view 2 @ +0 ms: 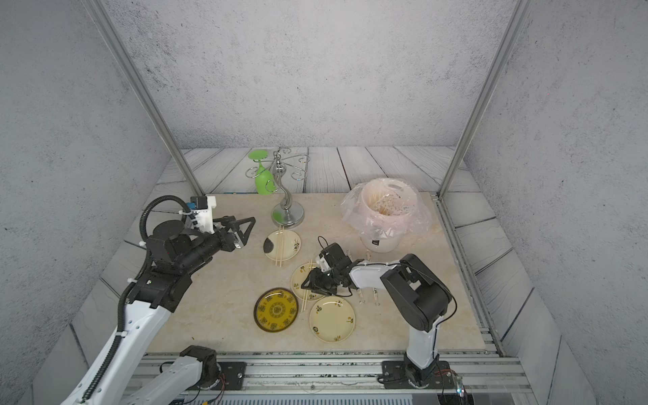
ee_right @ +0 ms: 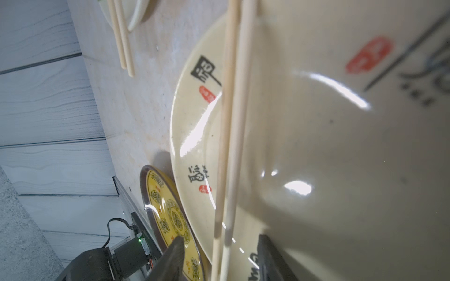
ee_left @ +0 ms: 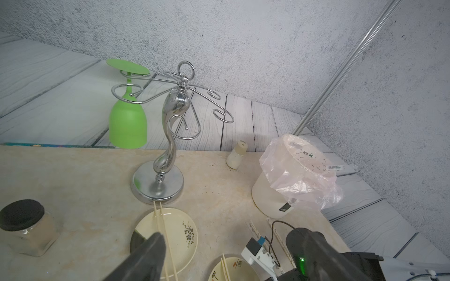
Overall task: Remove the packaging of disposable chopsticks
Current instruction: Place the disposable chopsticks on the plate.
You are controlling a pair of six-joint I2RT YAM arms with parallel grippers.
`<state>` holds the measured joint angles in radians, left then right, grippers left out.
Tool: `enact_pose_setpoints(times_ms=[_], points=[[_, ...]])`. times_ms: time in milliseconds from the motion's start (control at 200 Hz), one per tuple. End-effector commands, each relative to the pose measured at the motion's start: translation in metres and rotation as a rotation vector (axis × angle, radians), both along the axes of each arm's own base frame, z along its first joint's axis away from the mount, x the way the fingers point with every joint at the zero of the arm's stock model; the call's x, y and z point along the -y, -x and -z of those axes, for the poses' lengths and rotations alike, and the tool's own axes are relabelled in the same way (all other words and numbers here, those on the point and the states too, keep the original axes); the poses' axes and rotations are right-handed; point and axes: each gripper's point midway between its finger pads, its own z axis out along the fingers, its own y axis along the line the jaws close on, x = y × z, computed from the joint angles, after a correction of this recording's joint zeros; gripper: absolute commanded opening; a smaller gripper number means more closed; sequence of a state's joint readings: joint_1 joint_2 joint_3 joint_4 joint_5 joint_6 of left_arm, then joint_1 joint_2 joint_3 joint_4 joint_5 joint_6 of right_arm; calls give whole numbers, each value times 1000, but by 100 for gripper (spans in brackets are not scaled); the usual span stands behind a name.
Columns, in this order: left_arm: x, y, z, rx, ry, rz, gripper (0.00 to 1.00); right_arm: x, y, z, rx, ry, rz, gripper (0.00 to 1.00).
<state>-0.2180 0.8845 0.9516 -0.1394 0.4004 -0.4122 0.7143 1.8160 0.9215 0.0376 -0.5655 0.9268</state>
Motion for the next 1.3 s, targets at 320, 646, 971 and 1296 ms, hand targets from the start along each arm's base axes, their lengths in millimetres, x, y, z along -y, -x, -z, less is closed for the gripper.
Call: enact_pose_setpoints(times_ms=[320,646,971,1296], points=[[-7,-1,-8,24,-2,-24,91,15,6,-44,96,31,-22,54],[-14,2,-11,56,-75,-47,90,51,30,-106,256,95,-71,53],[27,10,1,36,-102,122,84,189,54,-96,360,570,80,27],[98,38,36,-57,-215,398,82,209,47,-54,261,604,128,42]])
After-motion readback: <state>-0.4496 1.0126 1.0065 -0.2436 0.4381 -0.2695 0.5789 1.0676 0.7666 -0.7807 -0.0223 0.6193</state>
